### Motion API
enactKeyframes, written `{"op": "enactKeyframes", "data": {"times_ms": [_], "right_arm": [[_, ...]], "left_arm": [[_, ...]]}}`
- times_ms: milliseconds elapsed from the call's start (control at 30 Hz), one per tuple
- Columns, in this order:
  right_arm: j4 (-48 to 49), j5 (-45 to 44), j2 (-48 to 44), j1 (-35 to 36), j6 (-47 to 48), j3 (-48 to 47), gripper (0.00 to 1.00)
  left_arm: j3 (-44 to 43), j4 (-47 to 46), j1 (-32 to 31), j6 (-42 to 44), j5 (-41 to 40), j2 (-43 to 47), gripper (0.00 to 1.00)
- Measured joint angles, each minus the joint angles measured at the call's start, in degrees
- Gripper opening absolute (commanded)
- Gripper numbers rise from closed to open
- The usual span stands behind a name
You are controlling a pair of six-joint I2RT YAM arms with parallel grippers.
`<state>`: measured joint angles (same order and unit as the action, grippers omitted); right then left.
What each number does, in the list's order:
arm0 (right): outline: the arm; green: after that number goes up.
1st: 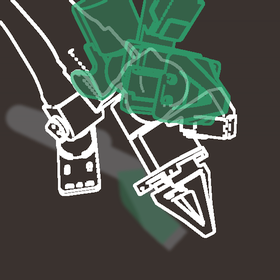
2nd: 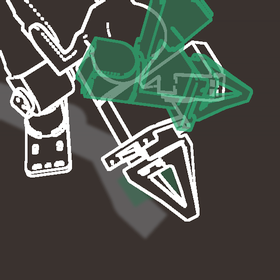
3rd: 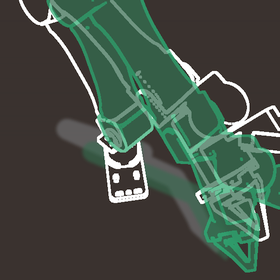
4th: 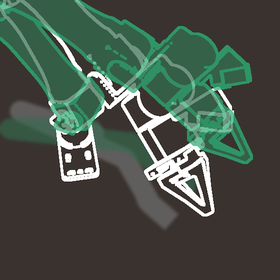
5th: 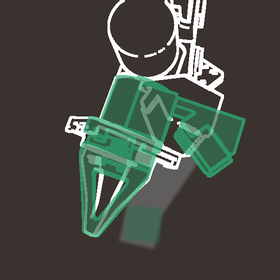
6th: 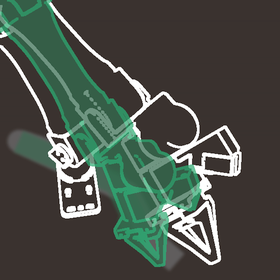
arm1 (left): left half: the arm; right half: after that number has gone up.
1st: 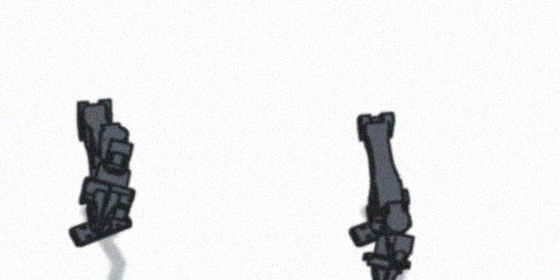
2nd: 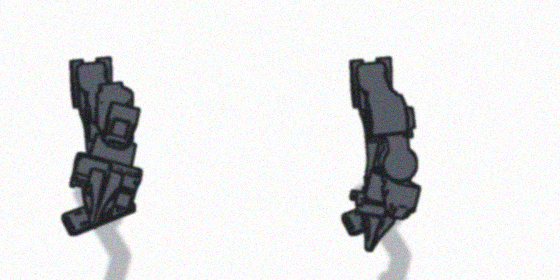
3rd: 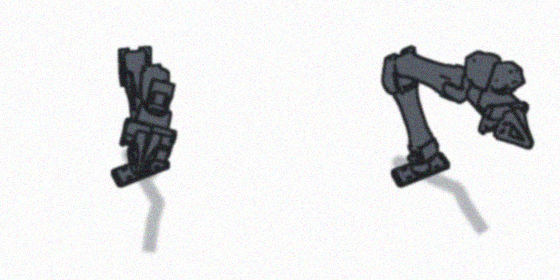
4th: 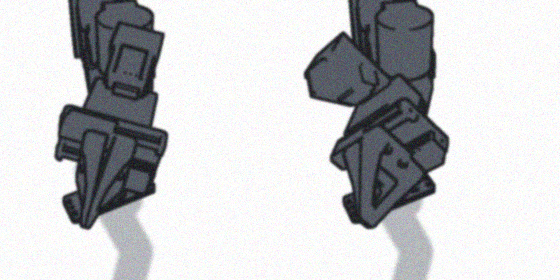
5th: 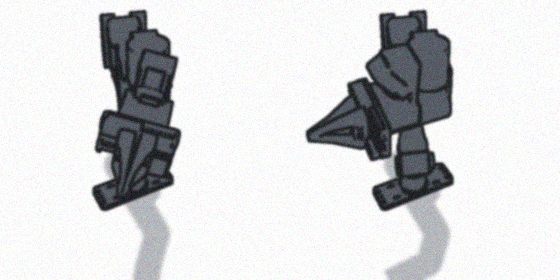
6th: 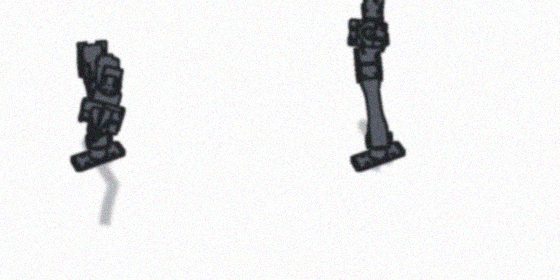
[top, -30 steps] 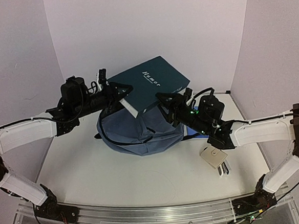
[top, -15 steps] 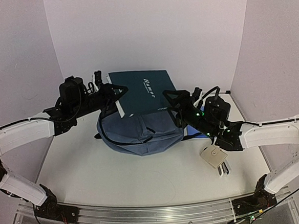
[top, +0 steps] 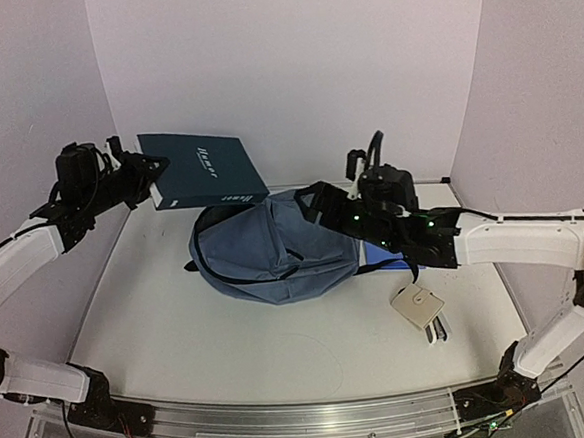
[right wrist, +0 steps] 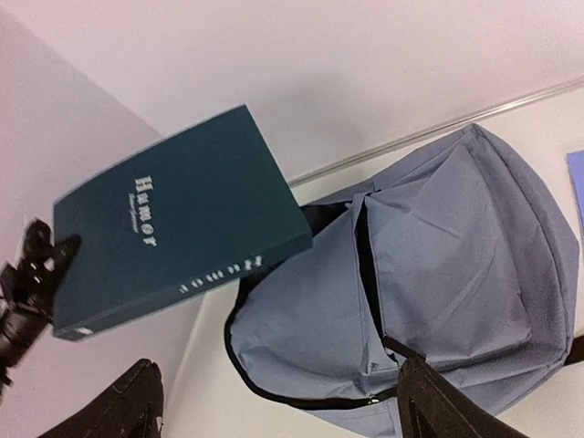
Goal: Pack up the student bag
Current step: Pick up the book from the center of the board, then place the book in the student bag.
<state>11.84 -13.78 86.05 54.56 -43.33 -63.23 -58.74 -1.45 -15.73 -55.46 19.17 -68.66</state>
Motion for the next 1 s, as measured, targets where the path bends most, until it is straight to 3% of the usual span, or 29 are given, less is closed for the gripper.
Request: {"op": "enactKeyframes", "data": {"times_ms": [300, 767, 867, 1000], "right_arm": [[-7.4, 9.0, 21.3, 5.6, 21.8, -17.9, 0.85], [-13.0, 7.2, 46.8, 8.1, 36.8, -41.3, 0.88], [-13.9, 5.3, 50.7, 8.1, 38.1, -45.7, 0.78], [-14.8, 2.8, 53.2, 8.1, 38.7, -48.7, 0.54]], "left_arm": [[0.8, 4.7, 12.8, -0.1, 2.1, 5.4, 0.21], [4.7, 12.7, 15.2, -0.1, -2.1, 13.8, 0.21], [4.9, 14.3, 15.2, -0.1, -2.9, 16.3, 0.21], [4.9, 16.2, 15.2, -0.2, -3.4, 19.0, 0.21]]}}
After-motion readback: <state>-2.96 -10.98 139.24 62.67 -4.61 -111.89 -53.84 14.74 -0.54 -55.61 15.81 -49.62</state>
